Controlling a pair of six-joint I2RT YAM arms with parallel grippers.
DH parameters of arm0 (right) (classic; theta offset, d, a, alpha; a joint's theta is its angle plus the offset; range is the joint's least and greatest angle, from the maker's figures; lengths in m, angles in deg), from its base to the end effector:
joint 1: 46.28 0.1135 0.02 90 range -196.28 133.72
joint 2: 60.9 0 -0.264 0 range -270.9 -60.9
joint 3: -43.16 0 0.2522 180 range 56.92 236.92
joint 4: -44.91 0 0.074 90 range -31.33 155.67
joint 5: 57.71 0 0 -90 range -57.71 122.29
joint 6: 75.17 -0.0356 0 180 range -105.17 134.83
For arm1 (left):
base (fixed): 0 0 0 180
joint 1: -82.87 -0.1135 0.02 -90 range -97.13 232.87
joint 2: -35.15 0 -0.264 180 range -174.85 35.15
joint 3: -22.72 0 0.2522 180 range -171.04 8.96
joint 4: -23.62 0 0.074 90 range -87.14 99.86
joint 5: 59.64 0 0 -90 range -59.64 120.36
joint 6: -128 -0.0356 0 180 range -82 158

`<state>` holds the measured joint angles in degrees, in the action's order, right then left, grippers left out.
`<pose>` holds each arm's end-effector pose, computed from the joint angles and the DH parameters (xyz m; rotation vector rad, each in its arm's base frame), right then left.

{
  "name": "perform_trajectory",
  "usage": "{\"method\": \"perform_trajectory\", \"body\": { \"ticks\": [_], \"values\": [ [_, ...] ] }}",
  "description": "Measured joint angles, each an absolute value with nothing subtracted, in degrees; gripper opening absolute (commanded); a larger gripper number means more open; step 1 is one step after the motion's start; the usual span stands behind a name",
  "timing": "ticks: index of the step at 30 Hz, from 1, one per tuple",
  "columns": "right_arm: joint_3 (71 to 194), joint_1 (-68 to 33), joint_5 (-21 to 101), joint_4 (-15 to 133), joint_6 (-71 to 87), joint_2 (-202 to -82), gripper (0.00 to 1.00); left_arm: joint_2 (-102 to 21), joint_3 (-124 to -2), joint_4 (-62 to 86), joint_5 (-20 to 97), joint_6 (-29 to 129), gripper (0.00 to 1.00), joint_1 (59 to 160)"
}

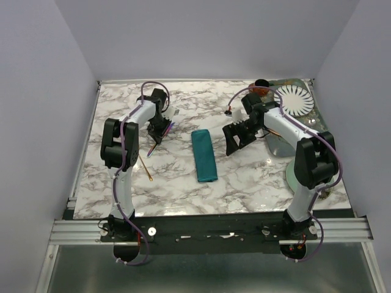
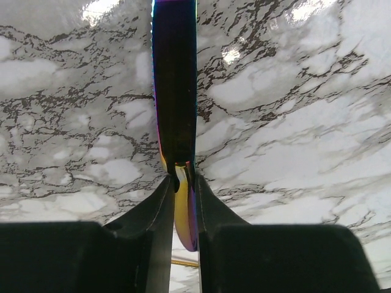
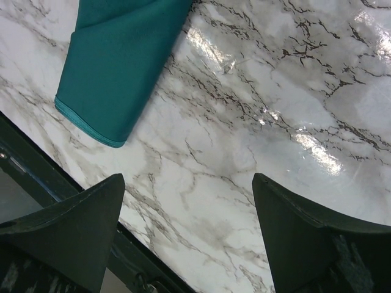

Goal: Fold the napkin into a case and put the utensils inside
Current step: Pick up the knife from the center of the board, then insert the knife into the folded napkin.

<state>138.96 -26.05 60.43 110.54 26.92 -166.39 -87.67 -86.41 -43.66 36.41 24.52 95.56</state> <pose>0.3374 0.1422 0.2235 -0.8764 2.6958 0.7342 0.4141 -0.0971 0.1676 0.6866 2.8992 -0.1558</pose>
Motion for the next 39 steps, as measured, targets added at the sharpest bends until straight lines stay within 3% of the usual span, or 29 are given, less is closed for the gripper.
{"method": "perform_trajectory", "body": {
  "ticks": [2, 15, 25, 39],
  "values": [
    [139.0, -26.1, 60.6, 110.3, 26.6, -166.6, 0.93, -87.5, -86.1, -43.4, 35.7, 25.2, 0.0, 95.9],
    [135.8, -26.1, 62.2, 107.3, 23.3, -166.7, 0.93, -85.0, -84.3, -37.8, 34.2, 44.5, 0.0, 97.7],
    [129.6, -26.1, 62.2, 105.1, 21.7, -163.7, 0.94, -75.5, -84.2, -29.5, 32.7, 60.0, 0.0, 106.3],
    [126.5, -26.1, 60.4, 104.0, 21.2, -158.3, 0.95, -76.8, -84.2, -28.6, 29.6, 74.2, 0.0, 114.0]
  ]
}}
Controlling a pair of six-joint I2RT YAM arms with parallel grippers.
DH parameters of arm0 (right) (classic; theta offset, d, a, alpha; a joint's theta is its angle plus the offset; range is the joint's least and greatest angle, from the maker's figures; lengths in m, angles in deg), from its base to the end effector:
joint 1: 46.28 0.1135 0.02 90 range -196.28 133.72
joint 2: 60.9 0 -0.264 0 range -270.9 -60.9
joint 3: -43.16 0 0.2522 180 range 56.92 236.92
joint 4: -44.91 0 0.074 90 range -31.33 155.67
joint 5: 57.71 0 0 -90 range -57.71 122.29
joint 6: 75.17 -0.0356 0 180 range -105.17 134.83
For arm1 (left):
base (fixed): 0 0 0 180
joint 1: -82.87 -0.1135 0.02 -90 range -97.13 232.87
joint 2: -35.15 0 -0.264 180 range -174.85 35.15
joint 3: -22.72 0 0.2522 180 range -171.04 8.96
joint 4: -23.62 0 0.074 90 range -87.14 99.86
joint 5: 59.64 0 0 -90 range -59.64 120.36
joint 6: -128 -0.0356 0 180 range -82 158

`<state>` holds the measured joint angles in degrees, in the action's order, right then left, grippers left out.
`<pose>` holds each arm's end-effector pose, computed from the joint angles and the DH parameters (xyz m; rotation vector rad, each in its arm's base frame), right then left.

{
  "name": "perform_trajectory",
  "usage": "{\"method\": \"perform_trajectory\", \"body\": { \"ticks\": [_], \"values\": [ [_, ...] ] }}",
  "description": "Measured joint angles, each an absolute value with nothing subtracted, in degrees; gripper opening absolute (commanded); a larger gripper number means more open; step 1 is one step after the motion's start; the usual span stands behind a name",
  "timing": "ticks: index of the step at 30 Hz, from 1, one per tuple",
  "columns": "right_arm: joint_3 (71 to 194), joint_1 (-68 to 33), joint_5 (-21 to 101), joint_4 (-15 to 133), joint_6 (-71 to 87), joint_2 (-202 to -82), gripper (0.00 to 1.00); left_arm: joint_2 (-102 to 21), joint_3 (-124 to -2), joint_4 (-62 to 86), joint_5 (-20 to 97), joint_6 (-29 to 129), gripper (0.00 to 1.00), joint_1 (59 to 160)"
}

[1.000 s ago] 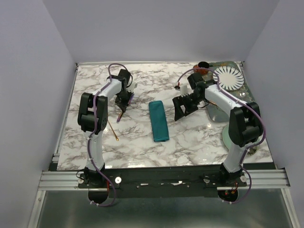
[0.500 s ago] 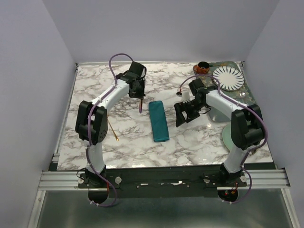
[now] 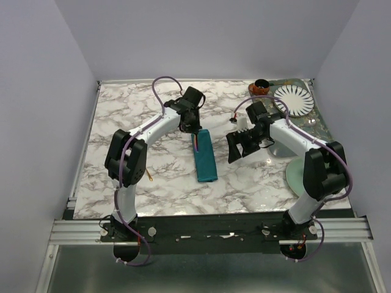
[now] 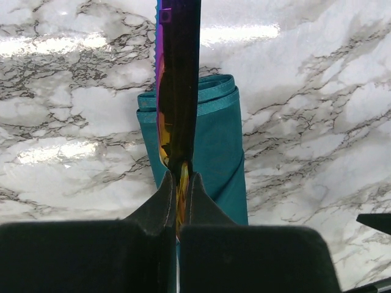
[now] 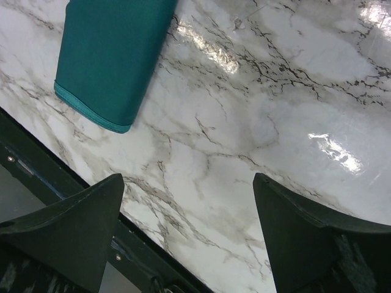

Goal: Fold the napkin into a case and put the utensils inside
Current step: Insert the knife into the folded napkin.

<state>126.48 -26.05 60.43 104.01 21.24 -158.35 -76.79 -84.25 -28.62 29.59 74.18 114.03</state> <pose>0.3031 0.1296 0.2128 -0.7505 2.7181 0.7511 0.3676 -0.2217 0.2444 -0.1203 2.6248 -0.4139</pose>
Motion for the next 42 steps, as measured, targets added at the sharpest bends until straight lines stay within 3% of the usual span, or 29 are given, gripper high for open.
{"method": "perform_trajectory", "body": {
  "ticks": [27, 42],
  "values": [
    [124.4, -26.1, 59.5, 102.8, 21.2, -156.0, 0.95, -80.5, -77.9, -25.2, 25.0, 79.4, 0.0, 118.2],
    [124.3, -26.1, 59.5, 102.1, 20.8, -155.3, 0.95, -76.0, -72.6, -25.4, 24.8, 82.6, 0.0, 119.1]
  ]
}}
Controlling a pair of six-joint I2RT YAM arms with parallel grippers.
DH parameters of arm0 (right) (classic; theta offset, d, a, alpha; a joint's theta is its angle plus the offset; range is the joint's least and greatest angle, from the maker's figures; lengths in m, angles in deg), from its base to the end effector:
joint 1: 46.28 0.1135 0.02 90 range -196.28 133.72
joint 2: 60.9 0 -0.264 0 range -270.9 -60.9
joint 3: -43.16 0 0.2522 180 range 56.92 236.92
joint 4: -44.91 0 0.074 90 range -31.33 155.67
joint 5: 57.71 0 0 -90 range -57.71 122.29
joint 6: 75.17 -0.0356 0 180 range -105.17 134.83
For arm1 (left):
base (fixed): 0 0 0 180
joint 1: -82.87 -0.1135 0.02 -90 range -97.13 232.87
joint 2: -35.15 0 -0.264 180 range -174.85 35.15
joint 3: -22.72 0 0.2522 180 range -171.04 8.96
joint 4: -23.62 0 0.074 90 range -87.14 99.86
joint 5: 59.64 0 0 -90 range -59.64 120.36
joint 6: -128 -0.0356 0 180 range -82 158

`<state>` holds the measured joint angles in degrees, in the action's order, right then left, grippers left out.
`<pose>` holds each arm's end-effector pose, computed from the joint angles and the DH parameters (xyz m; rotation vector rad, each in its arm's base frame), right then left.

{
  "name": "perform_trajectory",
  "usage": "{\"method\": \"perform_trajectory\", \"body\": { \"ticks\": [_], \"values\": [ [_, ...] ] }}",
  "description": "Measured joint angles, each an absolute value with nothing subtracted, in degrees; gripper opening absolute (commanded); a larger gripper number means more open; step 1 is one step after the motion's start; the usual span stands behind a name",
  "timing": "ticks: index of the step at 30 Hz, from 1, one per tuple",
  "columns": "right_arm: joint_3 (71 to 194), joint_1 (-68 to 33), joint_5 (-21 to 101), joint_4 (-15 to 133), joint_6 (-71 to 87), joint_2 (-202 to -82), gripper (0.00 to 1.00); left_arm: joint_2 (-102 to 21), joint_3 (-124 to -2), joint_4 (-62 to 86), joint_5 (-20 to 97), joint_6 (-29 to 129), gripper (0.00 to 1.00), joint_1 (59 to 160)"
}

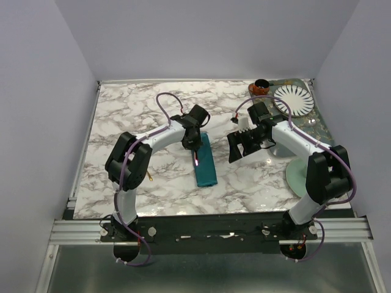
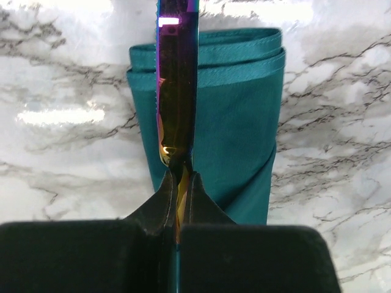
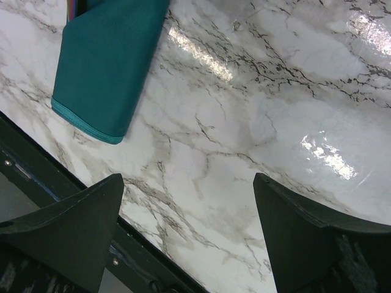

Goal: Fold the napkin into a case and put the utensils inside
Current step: Insert the knife into the folded napkin.

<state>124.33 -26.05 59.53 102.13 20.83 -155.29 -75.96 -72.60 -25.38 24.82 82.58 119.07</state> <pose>0.2957 0.1263 0.2195 -0.7425 2.6761 0.7264 0.3283 -0.2361 0.1921 -0.2289 2.7204 -0.2950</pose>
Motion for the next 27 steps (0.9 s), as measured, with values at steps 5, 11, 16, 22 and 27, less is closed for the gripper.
{"method": "perform_trajectory", "body": {
  "ticks": [5, 11, 16, 22, 27],
  "values": [
    [124.3, -26.1, 59.5, 102.0, 20.8, -155.3, 0.95, -73.9, -69.2, -26.1, 24.9, 84.3, 0.0, 119.3],
    [123.7, -26.1, 59.6, 101.8, 20.8, -154.7, 0.95, -73.5, -67.2, -26.3, 25.5, 85.9, 0.0, 119.4],
    [123.1, -26.1, 60.4, 101.5, 20.9, -154.0, 0.75, -72.9, -67.1, -26.3, 26.0, 86.9, 0.0, 119.4],
    [114.0, -24.9, 64.3, 96.7, 23.7, -144.7, 0.54, -72.6, -67.1, -26.4, 26.5, 87.4, 0.0, 119.4],
    [108.0, -16.3, 64.2, 91.1, 31.1, -136.5, 0.43, -72.6, -67.0, -26.4, 26.7, 87.6, 0.0, 119.4]
  ]
}}
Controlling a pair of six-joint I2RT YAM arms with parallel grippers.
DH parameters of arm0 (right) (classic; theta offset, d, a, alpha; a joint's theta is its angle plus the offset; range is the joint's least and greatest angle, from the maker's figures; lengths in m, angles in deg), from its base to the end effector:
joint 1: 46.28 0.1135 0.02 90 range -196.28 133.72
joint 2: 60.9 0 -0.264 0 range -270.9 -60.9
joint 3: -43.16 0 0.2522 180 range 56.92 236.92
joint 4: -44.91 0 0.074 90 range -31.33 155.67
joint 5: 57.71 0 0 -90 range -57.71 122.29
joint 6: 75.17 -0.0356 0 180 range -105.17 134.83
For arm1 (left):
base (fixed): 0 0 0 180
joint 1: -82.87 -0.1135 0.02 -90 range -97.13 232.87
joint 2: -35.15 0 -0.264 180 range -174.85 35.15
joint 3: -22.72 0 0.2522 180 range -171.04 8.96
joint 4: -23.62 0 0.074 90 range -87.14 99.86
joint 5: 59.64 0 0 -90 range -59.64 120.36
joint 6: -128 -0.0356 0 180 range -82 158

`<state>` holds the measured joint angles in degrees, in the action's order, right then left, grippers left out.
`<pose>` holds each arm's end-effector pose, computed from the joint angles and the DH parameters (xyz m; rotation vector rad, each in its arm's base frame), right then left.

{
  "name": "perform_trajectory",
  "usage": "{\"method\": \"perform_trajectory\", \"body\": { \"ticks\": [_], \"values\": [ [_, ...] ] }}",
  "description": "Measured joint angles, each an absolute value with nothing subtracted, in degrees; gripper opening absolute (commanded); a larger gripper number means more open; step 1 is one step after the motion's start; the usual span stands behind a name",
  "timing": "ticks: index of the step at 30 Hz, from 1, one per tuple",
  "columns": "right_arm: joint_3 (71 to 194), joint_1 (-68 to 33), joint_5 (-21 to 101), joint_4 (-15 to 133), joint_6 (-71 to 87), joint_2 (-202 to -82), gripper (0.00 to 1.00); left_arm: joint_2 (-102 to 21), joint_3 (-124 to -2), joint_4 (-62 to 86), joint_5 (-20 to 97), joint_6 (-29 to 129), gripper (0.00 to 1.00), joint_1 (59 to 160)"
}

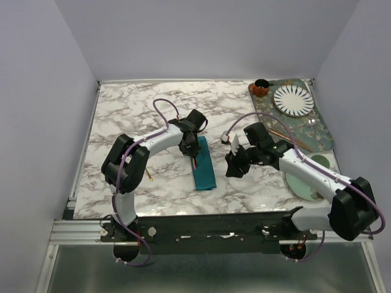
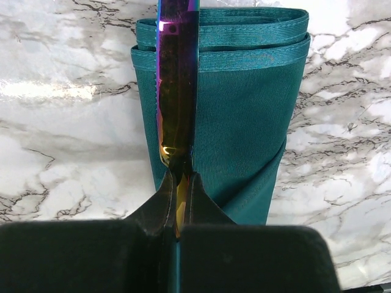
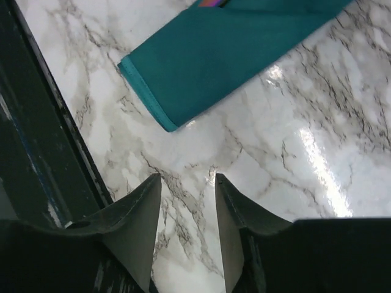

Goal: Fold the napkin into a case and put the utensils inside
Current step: Insert the knife into the folded napkin.

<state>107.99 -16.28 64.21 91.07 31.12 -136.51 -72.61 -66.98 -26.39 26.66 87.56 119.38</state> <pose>0.2149 0.1458 0.2347 -1.1883 2.2353 0.8056 0.3078 -0.2250 0.1851 -0.3359 2.7823 -0.3044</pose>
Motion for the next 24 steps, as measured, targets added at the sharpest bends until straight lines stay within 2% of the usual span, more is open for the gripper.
{"method": "perform_trajectory", "body": {
  "ticks": [2, 7, 10, 18, 24],
  "values": [
    [105.8, -12.6, 62.7, 87.9, 34.2, -134.8, 0.38, -72.6, -66.9, -26.4, 26.8, 87.6, 0.0, 119.4],
    [94.8, 5.1, 54.2, 73.9, 44.0, -129.8, 0.34, -72.6, -66.5, -26.3, 26.9, 87.6, 0.0, 119.6],
    [89.7, 12.2, 49.5, 66.6, 48.8, -130.4, 0.33, -72.6, -66.5, -26.2, 27.0, 87.6, 0.0, 120.0],
    [80.2, 21.2, 36.8, 43.2, 63.3, -135.4, 0.28, -72.6, -66.5, -26.2, 27.0, 87.6, 0.0, 120.5],
    [79.6, 23.5, 31.7, 33.5, 68.0, -142.4, 0.27, -72.6, -66.5, -26.2, 27.2, 87.7, 0.0, 120.5]
  ]
}}
